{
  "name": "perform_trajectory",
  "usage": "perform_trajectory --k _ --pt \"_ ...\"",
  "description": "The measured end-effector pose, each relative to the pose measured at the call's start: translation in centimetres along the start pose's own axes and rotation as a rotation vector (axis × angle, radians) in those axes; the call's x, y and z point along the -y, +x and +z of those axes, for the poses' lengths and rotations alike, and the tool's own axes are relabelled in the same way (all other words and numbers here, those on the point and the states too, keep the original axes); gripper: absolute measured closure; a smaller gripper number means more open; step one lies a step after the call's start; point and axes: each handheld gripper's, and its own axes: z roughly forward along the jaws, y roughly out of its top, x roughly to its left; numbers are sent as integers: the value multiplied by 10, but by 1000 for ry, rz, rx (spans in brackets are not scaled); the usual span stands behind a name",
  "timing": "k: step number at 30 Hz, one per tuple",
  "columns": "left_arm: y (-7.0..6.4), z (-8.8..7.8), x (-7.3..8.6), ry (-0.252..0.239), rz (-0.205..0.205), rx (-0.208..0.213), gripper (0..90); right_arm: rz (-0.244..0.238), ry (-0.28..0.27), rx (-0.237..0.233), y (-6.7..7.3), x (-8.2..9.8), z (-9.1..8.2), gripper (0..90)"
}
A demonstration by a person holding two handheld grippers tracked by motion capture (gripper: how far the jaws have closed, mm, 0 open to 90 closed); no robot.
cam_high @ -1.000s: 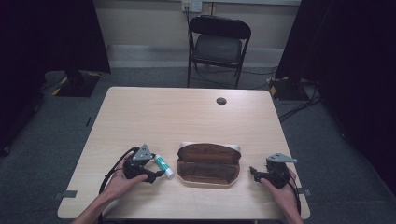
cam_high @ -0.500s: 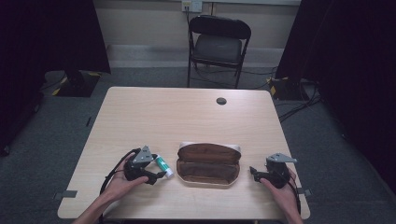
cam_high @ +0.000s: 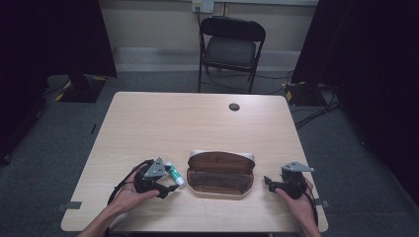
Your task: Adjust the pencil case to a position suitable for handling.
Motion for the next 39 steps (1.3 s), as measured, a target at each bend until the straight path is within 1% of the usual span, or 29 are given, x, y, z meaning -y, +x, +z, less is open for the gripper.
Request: perform_trajectory --k 1,2,3,5,6,7,9,10,11,12,13,15,16,17,19,20,21,22,23,24,25,27,28,30,32,33,36,38,39 --pt "0 -2 -2 3 21 -1 259 0 0 1 0 0 0 195" --pt "-1 -4 -5 8 26 -6 257 0 0 0 0 0 0 195" --pt "0 -4 -7 -10 30 -12 255 0 0 1 0 0 0 195" --pt "6 -4 -18 -27 44 -5 255 2 0 1 0 0 1 195" --pt "9 -3 -24 -42 45 -9 257 -1 -1 3 0 -1 1 195" --pt "12 -3 -28 -47 38 1 267 0 -1 3 0 -1 1 194" --pt "15 0 -30 -56 22 48 297 1 1 2 0 -1 1 194" --pt "17 3 -27 -37 16 85 298 1 1 0 0 -1 1 192" --pt "17 6 -25 -16 11 105 298 -2 1 -3 0 -1 2 191" --pt "17 9 -22 3 15 117 298 -2 1 -3 0 -1 2 190" --pt "18 11 -19 13 18 140 297 -1 1 -5 0 -2 2 190" --pt "17 11 -13 31 20 153 289 -1 1 -6 0 -2 2 189" --pt "18 9 -11 59 36 149 279 -1 1 -6 0 -2 2 190" --pt "17 10 -8 39 27 153 269 -1 1 -6 0 -2 2 190" --pt "18 9 -5 48 38 157 254 -2 1 -6 0 -2 2 190" --pt "18 7 -3 70 51 151 247 -2 1 -6 0 -2 2 190" --pt "19 8 0 65 42 155 245 -1 1 -6 0 -2 2 190" --pt "19 7 3 79 40 145 245 -1 1 -5 0 -2 2 190" --pt "20 7 4 101 46 148 249 -1 1 -5 0 -2 2 189" --pt "20 7 6 102 41 145 268 -1 1 -5 0 -2 2 190" --pt "21 6 7 116 44 139 294 -2 1 -5 0 -2 2 190" --pt "22 2 11 117 41 129 358 -1 1 -5 0 -2 2 189" --pt "22 1 13 111 31 121 383 -1 1 -5 0 -2 2 189" --pt "21 -3 15 121 20 104 400 -2 1 -6 0 -2 2 189" --pt "21 -7 15 129 32 83 427 -2 0 -6 1 -2 2 189" --pt "21 -9 17 119 20 81 427 -2 0 -6 1 -2 2 189" --pt "19 -9 17 112 6 86 433 -1 1 -6 1 -2 2 189" --pt "18 -9 17 129 27 87 452 -1 0 -4 1 -2 2 188" --pt "16 -8 17 119 17 89 461 -1 0 -4 1 -2 2 188"
